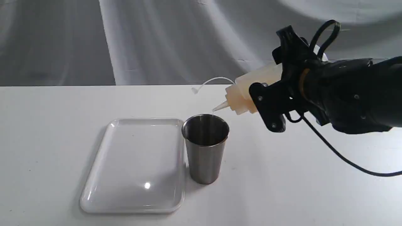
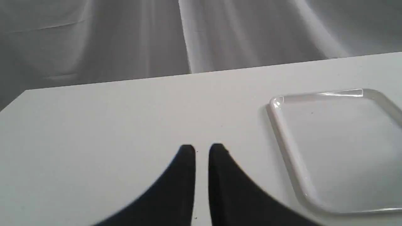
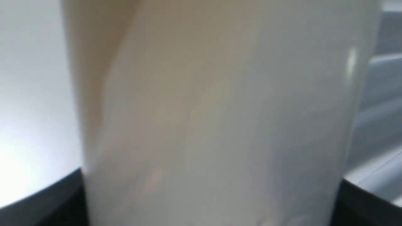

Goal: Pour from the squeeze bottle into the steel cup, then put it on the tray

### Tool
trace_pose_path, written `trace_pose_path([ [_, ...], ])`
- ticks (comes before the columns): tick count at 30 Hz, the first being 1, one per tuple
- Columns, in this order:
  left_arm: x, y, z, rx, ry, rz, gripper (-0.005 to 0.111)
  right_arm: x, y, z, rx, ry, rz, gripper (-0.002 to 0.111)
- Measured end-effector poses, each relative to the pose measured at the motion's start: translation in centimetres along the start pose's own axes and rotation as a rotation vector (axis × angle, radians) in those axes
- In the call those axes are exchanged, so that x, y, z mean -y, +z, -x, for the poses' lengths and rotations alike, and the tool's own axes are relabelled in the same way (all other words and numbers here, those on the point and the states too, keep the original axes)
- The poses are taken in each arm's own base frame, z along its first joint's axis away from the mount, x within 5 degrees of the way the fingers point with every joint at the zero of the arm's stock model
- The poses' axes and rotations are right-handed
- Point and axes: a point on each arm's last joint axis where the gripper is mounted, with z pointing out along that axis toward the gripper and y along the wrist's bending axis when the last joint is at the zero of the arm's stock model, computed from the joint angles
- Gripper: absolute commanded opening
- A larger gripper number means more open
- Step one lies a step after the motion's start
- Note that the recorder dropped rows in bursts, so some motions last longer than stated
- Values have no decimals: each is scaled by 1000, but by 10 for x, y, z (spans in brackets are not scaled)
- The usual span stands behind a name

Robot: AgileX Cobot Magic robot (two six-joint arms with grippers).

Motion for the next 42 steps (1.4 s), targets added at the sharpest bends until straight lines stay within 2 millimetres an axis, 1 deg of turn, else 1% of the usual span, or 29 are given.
trace_pose_path([
  [10,0,0,0,0,0,0,8,1,-1,0,8,-3,-3,16],
  [21,0,0,0,0,0,0,8,1,-1,1,15,137,-2,16],
  [28,0,0,0,0,0,0,8,1,-1,5,55,156,-2,16],
  [36,0,0,0,0,0,0,8,-3,2,0,55,333,27,16],
  [42,0,0,0,0,0,0,8,-2,1,5,112,462,39,16],
])
